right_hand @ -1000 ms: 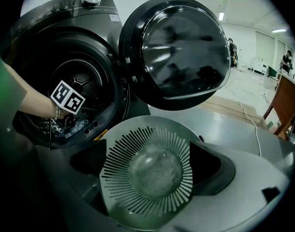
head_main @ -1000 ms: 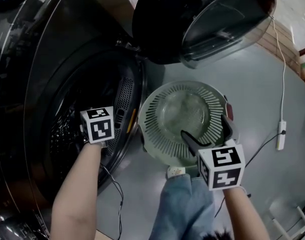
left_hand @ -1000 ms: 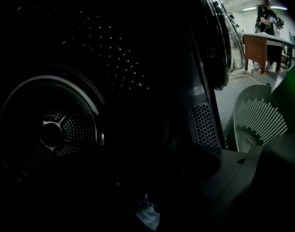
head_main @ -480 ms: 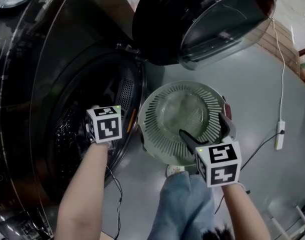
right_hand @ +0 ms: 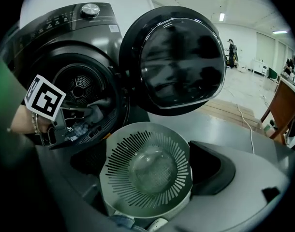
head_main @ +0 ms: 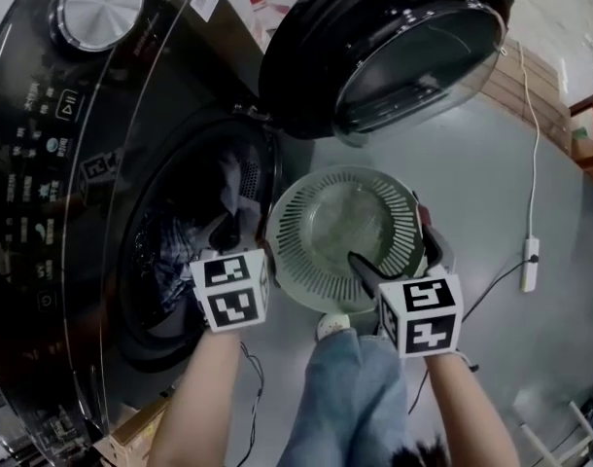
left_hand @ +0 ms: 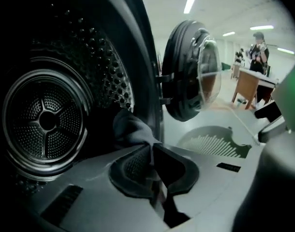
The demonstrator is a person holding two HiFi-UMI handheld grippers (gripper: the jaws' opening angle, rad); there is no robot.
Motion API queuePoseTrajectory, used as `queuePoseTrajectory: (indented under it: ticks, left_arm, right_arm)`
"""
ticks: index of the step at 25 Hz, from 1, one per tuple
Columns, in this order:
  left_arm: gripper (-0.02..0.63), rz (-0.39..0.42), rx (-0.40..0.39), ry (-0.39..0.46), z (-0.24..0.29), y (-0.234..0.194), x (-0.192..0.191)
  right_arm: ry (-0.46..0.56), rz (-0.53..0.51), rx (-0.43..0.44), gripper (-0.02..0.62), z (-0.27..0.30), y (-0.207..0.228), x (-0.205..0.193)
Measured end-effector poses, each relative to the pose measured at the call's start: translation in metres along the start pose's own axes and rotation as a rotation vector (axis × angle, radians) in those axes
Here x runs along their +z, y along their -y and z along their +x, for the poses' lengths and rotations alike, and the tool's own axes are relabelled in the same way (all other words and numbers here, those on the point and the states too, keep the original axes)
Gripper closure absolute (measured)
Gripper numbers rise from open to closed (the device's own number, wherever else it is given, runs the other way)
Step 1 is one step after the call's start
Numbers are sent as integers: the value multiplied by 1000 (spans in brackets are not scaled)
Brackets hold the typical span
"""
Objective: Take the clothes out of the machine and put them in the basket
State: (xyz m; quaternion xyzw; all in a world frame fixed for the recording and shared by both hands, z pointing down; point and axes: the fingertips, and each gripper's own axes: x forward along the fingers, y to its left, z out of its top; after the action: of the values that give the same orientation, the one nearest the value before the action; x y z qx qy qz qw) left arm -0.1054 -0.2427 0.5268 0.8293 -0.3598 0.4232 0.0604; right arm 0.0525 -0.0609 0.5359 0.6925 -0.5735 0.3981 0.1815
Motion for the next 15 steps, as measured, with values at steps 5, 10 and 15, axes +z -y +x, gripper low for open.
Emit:
queuePoseTrajectory:
  ticks: [5, 10, 15]
  left_arm:
    - [592, 20, -96, 5, -28, 51, 5]
    - [592, 56, -235, 28, -48, 109, 21]
    - [594, 127, -366, 26, -57, 157, 21]
  right_arm:
    - [-5, 17, -10, 60, -18, 4, 1]
    - [1, 31, -28, 60, -36, 19, 1]
    - [2, 67, -62, 60, -44, 42, -6]
